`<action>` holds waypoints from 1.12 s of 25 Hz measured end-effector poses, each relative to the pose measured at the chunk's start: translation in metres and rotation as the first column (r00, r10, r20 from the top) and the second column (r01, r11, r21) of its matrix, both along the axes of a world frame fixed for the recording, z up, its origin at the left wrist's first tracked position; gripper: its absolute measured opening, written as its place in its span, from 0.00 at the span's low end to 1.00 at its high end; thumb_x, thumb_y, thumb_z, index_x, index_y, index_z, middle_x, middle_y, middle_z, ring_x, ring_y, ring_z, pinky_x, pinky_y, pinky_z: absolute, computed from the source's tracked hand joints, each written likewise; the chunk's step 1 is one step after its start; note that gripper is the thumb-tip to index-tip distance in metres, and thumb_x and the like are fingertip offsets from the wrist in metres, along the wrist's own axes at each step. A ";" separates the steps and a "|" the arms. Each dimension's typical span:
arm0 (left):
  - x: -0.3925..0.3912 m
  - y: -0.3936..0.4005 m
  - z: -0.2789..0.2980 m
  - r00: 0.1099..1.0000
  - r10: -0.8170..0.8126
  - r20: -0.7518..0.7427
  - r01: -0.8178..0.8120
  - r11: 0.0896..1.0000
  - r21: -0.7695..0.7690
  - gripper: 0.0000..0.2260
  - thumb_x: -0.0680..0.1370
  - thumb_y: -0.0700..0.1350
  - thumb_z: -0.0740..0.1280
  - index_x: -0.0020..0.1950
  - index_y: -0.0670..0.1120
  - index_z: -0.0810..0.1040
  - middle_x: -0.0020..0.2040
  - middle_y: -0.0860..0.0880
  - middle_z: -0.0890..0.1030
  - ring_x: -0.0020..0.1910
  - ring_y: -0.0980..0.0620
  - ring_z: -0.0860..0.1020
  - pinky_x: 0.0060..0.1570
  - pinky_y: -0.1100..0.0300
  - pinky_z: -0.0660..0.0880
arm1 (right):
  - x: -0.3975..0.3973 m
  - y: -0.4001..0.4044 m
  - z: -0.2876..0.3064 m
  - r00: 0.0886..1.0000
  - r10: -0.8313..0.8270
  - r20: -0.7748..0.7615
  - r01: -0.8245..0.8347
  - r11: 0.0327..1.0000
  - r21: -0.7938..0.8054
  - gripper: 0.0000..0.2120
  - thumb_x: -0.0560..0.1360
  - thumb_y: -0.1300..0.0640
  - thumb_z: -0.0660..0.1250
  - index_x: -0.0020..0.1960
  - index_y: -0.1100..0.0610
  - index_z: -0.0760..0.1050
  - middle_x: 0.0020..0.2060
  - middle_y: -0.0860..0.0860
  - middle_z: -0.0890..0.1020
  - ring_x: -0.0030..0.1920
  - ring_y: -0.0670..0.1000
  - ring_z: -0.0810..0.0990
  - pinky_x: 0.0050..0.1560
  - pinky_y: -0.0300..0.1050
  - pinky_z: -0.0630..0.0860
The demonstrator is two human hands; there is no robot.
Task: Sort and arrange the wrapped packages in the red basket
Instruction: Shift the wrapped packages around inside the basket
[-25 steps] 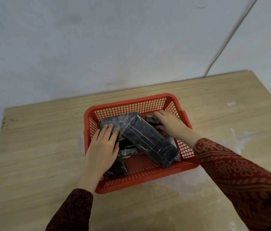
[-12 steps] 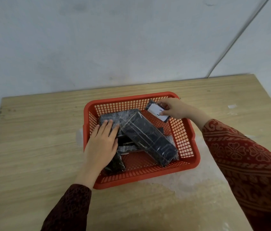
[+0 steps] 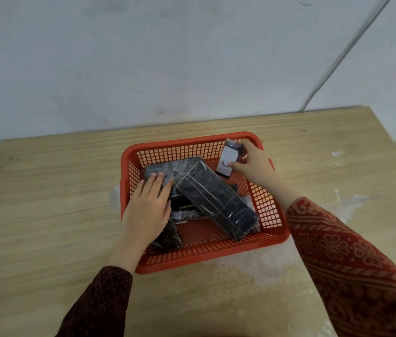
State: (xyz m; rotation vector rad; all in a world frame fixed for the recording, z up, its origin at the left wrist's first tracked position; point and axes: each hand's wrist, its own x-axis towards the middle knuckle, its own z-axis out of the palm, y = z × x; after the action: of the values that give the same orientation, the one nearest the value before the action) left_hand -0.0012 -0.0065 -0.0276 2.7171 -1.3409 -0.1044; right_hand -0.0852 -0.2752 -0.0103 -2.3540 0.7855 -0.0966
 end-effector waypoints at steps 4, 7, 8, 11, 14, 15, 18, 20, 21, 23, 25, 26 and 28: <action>0.000 0.000 0.000 1.000 -0.003 -0.001 0.003 1.000 -0.013 0.23 0.76 0.44 0.67 0.71 0.42 0.70 0.70 0.39 0.72 0.70 0.41 0.69 0.69 0.44 0.66 | 0.001 0.016 -0.015 0.901 -0.424 0.091 0.359 0.847 0.392 0.22 0.72 0.62 0.72 0.62 0.59 0.66 0.49 0.57 0.79 0.47 0.53 0.82 0.38 0.40 0.81; -0.001 0.000 0.001 1.000 -0.002 -0.005 0.002 1.000 -0.014 0.23 0.76 0.43 0.67 0.71 0.42 0.70 0.70 0.39 0.72 0.70 0.41 0.69 0.69 0.44 0.66 | 0.007 0.028 -0.025 0.867 -0.486 0.109 0.425 0.836 0.346 0.22 0.72 0.62 0.71 0.60 0.58 0.64 0.51 0.57 0.80 0.47 0.52 0.81 0.35 0.37 0.77; -0.001 0.000 0.002 1.000 -0.002 -0.006 0.002 1.000 -0.010 0.23 0.76 0.44 0.66 0.71 0.42 0.69 0.70 0.39 0.71 0.71 0.41 0.69 0.70 0.44 0.65 | 0.008 0.030 -0.026 0.879 -0.464 0.108 0.428 0.869 0.249 0.21 0.72 0.61 0.72 0.60 0.59 0.65 0.51 0.57 0.79 0.45 0.51 0.79 0.36 0.38 0.74; -0.001 0.000 0.002 1.000 -0.002 -0.011 0.002 1.000 -0.003 0.23 0.77 0.44 0.65 0.72 0.42 0.68 0.71 0.39 0.70 0.71 0.42 0.68 0.71 0.45 0.64 | 0.009 0.026 -0.025 0.949 -0.310 0.046 0.309 0.950 0.034 0.18 0.73 0.61 0.70 0.57 0.62 0.65 0.43 0.57 0.79 0.38 0.52 0.77 0.27 0.38 0.66; 0.000 0.000 0.001 1.000 -0.005 -0.006 0.005 1.000 0.001 0.23 0.77 0.44 0.65 0.71 0.42 0.69 0.71 0.39 0.71 0.71 0.41 0.68 0.70 0.44 0.65 | 0.009 0.019 -0.016 0.981 -0.157 -0.110 0.136 0.974 -0.180 0.18 0.75 0.60 0.69 0.59 0.63 0.65 0.43 0.58 0.79 0.41 0.59 0.81 0.31 0.50 0.77; 0.000 0.000 0.000 1.000 -0.008 -0.002 0.008 1.000 -0.001 0.23 0.76 0.44 0.65 0.71 0.42 0.69 0.70 0.39 0.71 0.71 0.41 0.68 0.70 0.44 0.65 | 0.009 0.017 -0.013 0.979 -0.124 -0.164 0.079 0.963 -0.259 0.19 0.75 0.60 0.68 0.61 0.63 0.65 0.47 0.60 0.80 0.44 0.60 0.81 0.37 0.53 0.80; 0.000 0.000 -0.002 1.000 -0.010 0.003 0.010 1.000 -0.010 0.23 0.76 0.44 0.66 0.71 0.42 0.69 0.70 0.39 0.72 0.70 0.41 0.69 0.69 0.44 0.66 | 0.006 0.012 -0.010 0.973 0.000 -0.230 -0.103 0.894 -0.435 0.20 0.74 0.66 0.66 0.64 0.62 0.67 0.60 0.61 0.74 0.57 0.61 0.76 0.50 0.52 0.79; 0.001 0.001 -0.003 1.000 -0.011 0.005 0.011 1.000 -0.009 0.23 0.76 0.44 0.65 0.71 0.42 0.69 0.70 0.39 0.71 0.71 0.41 0.69 0.70 0.44 0.66 | 0.006 0.011 -0.013 0.934 0.223 -0.279 -0.336 0.815 -0.472 0.20 0.72 0.69 0.66 0.64 0.61 0.70 0.64 0.60 0.72 0.64 0.60 0.71 0.61 0.53 0.74; 0.001 0.002 -0.003 1.000 -0.012 0.006 0.012 1.000 -0.006 0.23 0.76 0.45 0.65 0.71 0.42 0.69 0.71 0.39 0.71 0.71 0.41 0.68 0.70 0.44 0.66 | 0.005 0.011 -0.015 0.891 0.321 -0.322 -0.444 0.767 -0.463 0.19 0.73 0.68 0.65 0.64 0.60 0.71 0.63 0.59 0.73 0.64 0.59 0.70 0.63 0.53 0.72; 0.001 0.002 -0.003 1.000 -0.013 0.008 0.013 1.000 -0.001 0.23 0.76 0.45 0.65 0.71 0.42 0.68 0.71 0.39 0.71 0.71 0.41 0.68 0.70 0.44 0.66 | 0.007 0.010 -0.018 0.839 0.385 -0.383 -0.532 0.727 -0.434 0.18 0.74 0.67 0.64 0.63 0.60 0.70 0.59 0.58 0.75 0.61 0.58 0.72 0.58 0.53 0.74; 0.001 0.002 -0.003 1.000 -0.011 0.012 0.011 1.000 0.005 0.23 0.76 0.45 0.65 0.71 0.42 0.69 0.71 0.39 0.71 0.71 0.41 0.68 0.70 0.44 0.66 | 0.011 0.010 -0.021 0.860 0.352 -0.370 -0.496 0.748 -0.441 0.17 0.74 0.68 0.63 0.62 0.61 0.70 0.56 0.58 0.76 0.57 0.58 0.73 0.53 0.52 0.76; 0.000 0.001 -0.003 1.000 -0.011 0.011 0.011 1.000 0.009 0.23 0.77 0.45 0.65 0.71 0.42 0.68 0.71 0.39 0.71 0.71 0.41 0.68 0.70 0.45 0.66 | 0.012 0.010 -0.023 0.874 0.333 -0.355 -0.470 0.763 -0.443 0.16 0.74 0.69 0.63 0.61 0.61 0.70 0.55 0.59 0.77 0.57 0.59 0.74 0.52 0.53 0.76; 0.000 0.001 -0.003 1.000 -0.015 0.006 0.015 1.000 0.015 0.23 0.77 0.45 0.64 0.72 0.42 0.68 0.71 0.39 0.70 0.71 0.41 0.67 0.70 0.45 0.65 | 0.014 0.011 -0.025 0.891 0.313 -0.329 -0.438 0.784 -0.440 0.15 0.74 0.70 0.62 0.60 0.62 0.71 0.55 0.59 0.77 0.57 0.59 0.74 0.52 0.53 0.76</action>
State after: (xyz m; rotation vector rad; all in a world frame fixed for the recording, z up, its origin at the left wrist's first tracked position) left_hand -0.0010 -0.0051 -0.0305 2.7227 -1.3673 -0.1077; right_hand -0.0717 -0.2643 -0.0351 -3.0291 0.3976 0.1826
